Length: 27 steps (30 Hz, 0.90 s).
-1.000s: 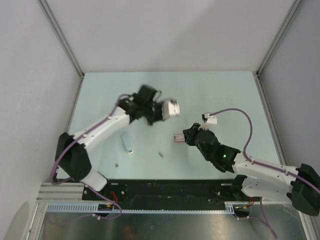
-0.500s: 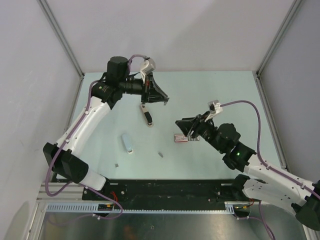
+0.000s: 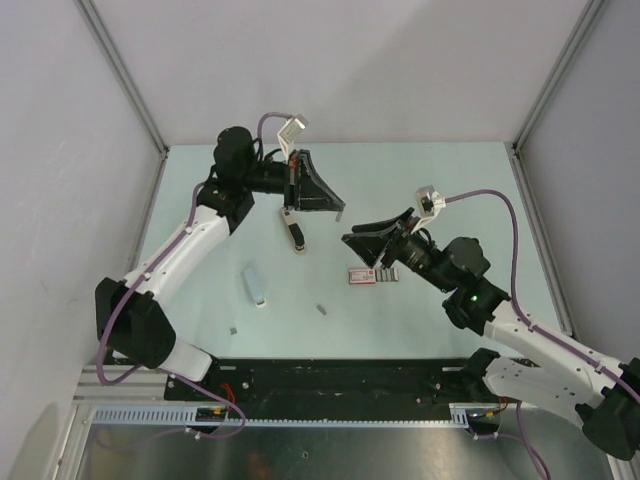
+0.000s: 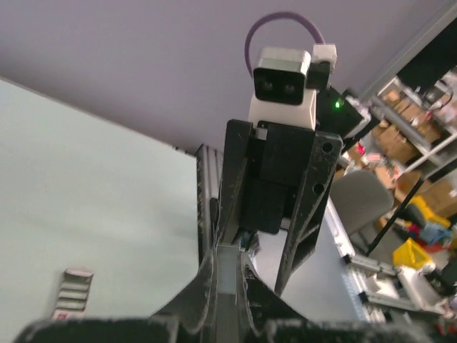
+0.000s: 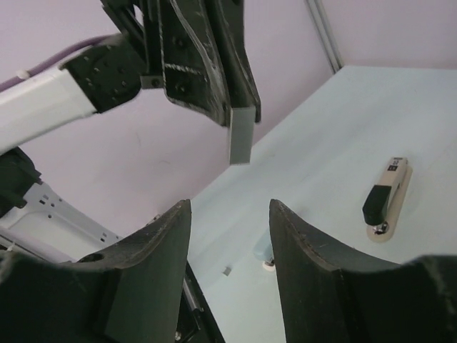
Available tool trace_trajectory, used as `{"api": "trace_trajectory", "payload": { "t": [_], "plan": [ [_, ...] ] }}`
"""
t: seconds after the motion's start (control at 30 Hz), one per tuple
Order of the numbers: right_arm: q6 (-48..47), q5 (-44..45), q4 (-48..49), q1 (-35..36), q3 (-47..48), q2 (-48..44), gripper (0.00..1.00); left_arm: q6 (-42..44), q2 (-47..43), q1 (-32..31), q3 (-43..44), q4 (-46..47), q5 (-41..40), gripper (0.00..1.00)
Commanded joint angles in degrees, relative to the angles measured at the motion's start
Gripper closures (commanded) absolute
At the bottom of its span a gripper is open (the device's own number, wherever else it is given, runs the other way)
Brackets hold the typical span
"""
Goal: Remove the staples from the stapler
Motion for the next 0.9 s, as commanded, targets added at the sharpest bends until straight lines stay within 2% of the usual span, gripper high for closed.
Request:
{"api": "trace_trajectory", "payload": {
  "t": [0.0,0.53,0.87],
  "plan": [
    [0.47,-2.03,5.05,-0.49,3.58,0.45,0.47,-12.46,-2.57,-1.25,-2.22,14.62,1.65,0.99],
    [0.1,-1.47,6.22,-0.52,5.82,2.91,0.5,-11.9,-4.04,-2.5,-5.41,14.84,0.6,0.99],
    [0.21,-1.77,6.52,-0.42,6.46,4.28,0.66,-11.13,-4.12,-2.56,-6.17,14.91,0.52,0.99]
  ]
}}
